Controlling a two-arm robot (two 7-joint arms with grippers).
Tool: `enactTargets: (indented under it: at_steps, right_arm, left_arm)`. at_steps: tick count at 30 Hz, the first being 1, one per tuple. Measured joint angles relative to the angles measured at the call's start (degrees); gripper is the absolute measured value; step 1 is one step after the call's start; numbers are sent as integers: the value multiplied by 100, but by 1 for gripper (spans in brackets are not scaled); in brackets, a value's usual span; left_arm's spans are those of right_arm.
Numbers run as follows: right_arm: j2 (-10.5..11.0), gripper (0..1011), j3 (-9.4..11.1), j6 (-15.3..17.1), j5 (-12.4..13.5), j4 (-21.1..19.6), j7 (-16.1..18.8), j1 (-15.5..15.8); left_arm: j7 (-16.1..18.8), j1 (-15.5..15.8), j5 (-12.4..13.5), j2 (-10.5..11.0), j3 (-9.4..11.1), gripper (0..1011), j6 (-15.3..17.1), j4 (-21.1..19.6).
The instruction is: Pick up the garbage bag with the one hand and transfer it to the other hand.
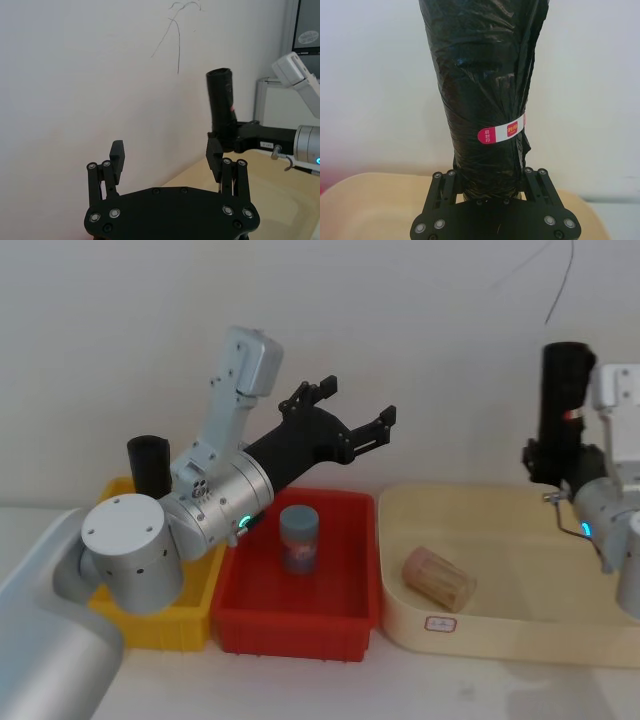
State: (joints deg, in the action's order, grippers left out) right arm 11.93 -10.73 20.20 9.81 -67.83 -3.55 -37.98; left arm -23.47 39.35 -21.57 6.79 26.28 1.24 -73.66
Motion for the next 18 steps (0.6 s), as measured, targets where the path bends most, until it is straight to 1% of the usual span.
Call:
enactTargets:
  at_steps: [3,6,11,18]
  right_arm:
    - [3,557,95,28,-23,-46,-140,33]
    - [17,557,228,71,-68,-129,-367,85]
    - [40,557,375,116,-110,-228,-570,145]
    - [58,557,505,154,-147,-326,-754,205]
  left_arm:
    - [0,0,-1,0,0,1000,0,0]
    - [0,0,0,0,0,1000,0,0]
    - [0,0,0,0,0,1000,0,0]
    - [0,0,0,0,0,1000,0,0]
